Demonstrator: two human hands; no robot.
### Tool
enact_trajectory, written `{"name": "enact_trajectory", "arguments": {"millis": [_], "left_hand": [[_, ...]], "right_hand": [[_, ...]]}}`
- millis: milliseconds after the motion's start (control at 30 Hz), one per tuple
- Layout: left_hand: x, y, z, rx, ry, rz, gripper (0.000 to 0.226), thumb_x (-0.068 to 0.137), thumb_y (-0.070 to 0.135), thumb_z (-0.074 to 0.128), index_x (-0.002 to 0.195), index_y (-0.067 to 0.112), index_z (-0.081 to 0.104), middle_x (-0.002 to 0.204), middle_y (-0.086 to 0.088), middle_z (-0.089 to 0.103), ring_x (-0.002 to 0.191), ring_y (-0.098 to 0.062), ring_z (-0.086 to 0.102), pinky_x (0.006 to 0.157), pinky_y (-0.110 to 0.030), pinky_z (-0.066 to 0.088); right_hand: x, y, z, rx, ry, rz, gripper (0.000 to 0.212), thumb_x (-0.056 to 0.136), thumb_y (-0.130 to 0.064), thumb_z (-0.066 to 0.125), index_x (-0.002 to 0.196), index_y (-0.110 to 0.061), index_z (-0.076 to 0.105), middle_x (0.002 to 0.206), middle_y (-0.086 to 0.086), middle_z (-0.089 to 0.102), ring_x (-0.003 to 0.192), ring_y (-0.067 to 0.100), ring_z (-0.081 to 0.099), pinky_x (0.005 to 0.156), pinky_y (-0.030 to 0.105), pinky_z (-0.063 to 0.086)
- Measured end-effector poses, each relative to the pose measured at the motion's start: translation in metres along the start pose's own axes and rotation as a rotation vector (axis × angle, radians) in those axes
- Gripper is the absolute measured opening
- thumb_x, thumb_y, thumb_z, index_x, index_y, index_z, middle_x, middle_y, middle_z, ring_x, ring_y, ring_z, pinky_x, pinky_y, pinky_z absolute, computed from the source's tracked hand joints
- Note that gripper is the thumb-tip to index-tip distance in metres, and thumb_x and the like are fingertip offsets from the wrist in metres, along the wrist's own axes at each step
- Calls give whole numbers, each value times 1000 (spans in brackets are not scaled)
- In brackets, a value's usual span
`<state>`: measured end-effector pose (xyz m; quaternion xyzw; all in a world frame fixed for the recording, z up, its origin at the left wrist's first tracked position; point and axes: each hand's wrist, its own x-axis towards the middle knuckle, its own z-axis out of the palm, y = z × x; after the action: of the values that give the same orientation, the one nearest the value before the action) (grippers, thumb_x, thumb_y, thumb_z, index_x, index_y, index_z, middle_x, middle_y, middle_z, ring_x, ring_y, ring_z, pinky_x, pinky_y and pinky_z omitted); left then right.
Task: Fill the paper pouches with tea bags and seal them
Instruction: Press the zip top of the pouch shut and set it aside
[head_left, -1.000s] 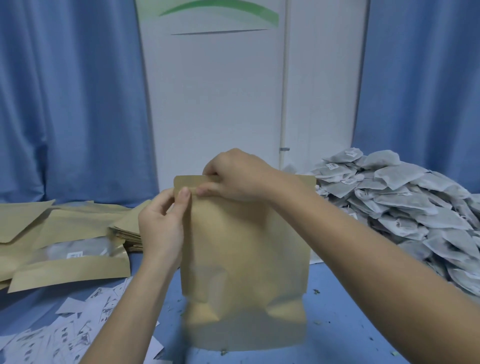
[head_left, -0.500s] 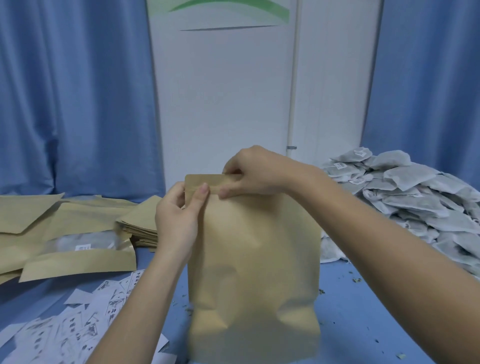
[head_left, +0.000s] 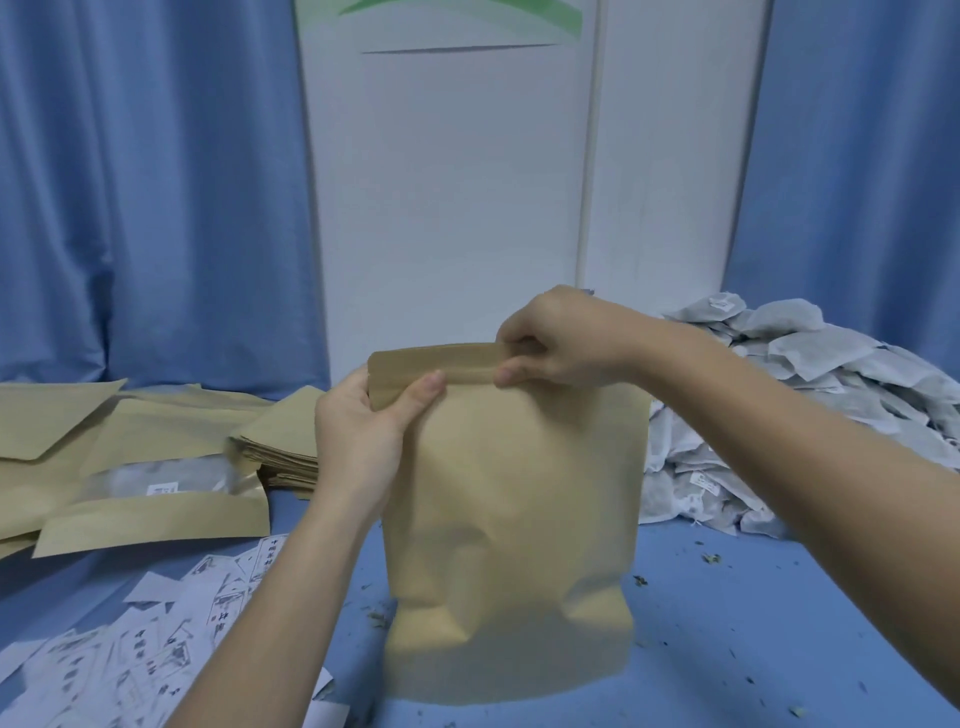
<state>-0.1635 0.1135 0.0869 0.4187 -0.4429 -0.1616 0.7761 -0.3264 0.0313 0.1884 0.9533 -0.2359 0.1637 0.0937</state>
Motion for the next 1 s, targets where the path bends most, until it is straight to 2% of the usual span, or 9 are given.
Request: {"name": "enact_trajectory", "arguments": {"millis": [300, 400, 467, 633, 700, 767, 833, 867, 1000], "left_hand": [[3, 0, -6, -45, 14, 5, 12, 63, 29, 78, 71, 24, 72, 76, 8, 74, 67, -3, 67, 57, -14, 49], [5, -1, -6, -51, 21, -9, 11, 65, 27, 79, 73, 22, 72, 77, 7, 74, 68, -4, 67, 58, -15, 50], [6, -3, -8, -69, 37, -39, 22, 61, 32, 79, 77, 19, 70, 77, 6, 74, 68, -6, 67, 58, -18, 51], [5, -4, -5, -81, 5, -71, 20, 64, 29, 78, 77, 17, 70, 74, 6, 73, 65, -5, 66, 55, -17, 49], [5, -4, -4, -64, 7, -57, 15, 69, 25, 77, 78, 17, 70, 74, 7, 73, 64, -3, 65, 54, -15, 48], [4, -3, 0, -66, -2, -52, 13, 70, 24, 77, 79, 17, 70, 75, 7, 73, 65, -3, 66, 54, -14, 48], [2, -3, 5, -83, -23, -50, 13, 67, 26, 78, 76, 18, 72, 76, 5, 73, 66, -5, 66, 55, -16, 49], [1, -3, 6, -92, -33, -54, 13, 65, 28, 78, 74, 19, 73, 76, 4, 73, 67, -6, 66, 56, -17, 49], [1, -5, 5, -118, -33, -94, 21, 67, 38, 73, 73, 18, 73, 74, 3, 71, 70, -12, 63, 64, -26, 49]], "right_hand": [[-19, 27, 6, -36, 78, -25, 47, 86, -42, 60, 58, -15, 34, 53, -2, 36, 52, 9, 34, 54, 29, 22], [-23, 35, 8, -7, 126, 29, 55, 76, -60, 55, 60, -9, 42, 55, 2, 38, 53, 13, 34, 56, 33, 27], [-29, 41, 9, -22, 190, 87, 63, 63, -74, 47, 55, -14, 30, 52, 1, 30, 51, 14, 28, 55, 33, 24], [-34, 49, 18, -38, 271, 41, 59, 76, -48, 66, 55, -20, 18, 53, -3, 23, 55, 19, 25, 56, 30, 15], [-31, 45, 16, -94, 261, 69, 54, 75, -60, 55, 56, -19, 25, 55, -2, 31, 61, 22, 34, 54, 29, 18], [-24, 32, 17, -193, 287, 99, 56, 73, -73, 36, 66, -19, 46, 65, -4, 47, 69, 20, 45, 55, 28, 23], [-10, 12, 26, -267, 375, 117, 60, 79, -73, 31, 78, -19, 57, 77, -2, 61, 78, 21, 55, 58, 29, 26], [-3, 0, 33, -300, 433, 123, 59, 82, -71, 33, 72, -17, 55, 76, 1, 63, 76, 24, 58, 57, 29, 25], [9, -23, 53, -479, 859, 97, 59, 73, -58, 60, 47, -17, 26, 34, 5, 43, 31, 22, 41, 42, 21, 18]]}}
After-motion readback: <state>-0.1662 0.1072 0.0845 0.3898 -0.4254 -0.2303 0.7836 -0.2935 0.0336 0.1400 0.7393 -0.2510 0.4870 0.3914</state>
